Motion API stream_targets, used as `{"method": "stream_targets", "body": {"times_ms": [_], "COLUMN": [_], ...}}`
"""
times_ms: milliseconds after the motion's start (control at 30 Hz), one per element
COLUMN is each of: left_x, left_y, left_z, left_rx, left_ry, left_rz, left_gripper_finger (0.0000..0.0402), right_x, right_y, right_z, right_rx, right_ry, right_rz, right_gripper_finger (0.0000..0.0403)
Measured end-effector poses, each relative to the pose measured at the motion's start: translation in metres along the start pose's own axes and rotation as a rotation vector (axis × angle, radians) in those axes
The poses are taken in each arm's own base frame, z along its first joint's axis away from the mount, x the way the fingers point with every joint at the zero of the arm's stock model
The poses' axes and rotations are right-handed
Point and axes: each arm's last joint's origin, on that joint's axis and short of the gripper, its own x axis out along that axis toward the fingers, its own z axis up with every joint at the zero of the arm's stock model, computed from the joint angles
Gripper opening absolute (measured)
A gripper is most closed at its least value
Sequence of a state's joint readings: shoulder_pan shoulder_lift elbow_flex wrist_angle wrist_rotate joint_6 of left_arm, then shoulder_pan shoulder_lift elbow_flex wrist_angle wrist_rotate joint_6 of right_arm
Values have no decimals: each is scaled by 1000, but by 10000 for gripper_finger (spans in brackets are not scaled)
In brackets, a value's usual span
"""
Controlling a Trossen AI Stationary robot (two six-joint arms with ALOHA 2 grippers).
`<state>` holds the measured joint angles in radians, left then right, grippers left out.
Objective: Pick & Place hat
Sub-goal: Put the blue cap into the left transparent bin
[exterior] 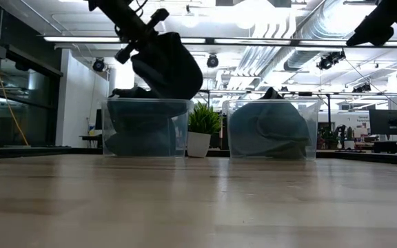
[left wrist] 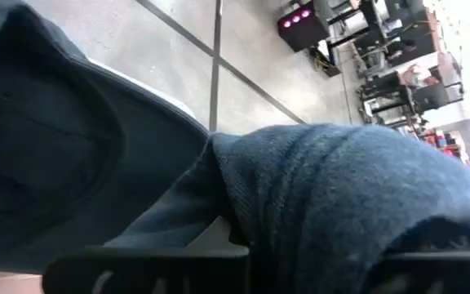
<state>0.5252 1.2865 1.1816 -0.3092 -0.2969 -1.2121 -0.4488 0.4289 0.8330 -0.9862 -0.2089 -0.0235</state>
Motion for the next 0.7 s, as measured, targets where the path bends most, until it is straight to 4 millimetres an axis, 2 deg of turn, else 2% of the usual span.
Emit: {"method": "stream_targets", "body": {"times_ms": [133, 300, 467, 700], "left_x": [5, 5, 3, 2], "left_y": [6, 20, 25, 28], "left_z": [0, -2, -3, -2], "left_rx": [11, 46, 94, 181], "left_ry": [16, -35, -60, -74], "left_rz": [53, 211, 281, 323], "left_gripper_finger": [0, 0, 1, 21], "right_x": [-1, 7, 17, 17], "right_y": [-1, -2, -4, -4], "right_z": [-2, -9, -14, -13], "right_rx": [4, 25, 28, 27], "right_ry": [-2, 33, 48, 40], "right_rz": [-30, -31, -31, -31], "right_gripper_finger": [206, 206, 206, 206]}}
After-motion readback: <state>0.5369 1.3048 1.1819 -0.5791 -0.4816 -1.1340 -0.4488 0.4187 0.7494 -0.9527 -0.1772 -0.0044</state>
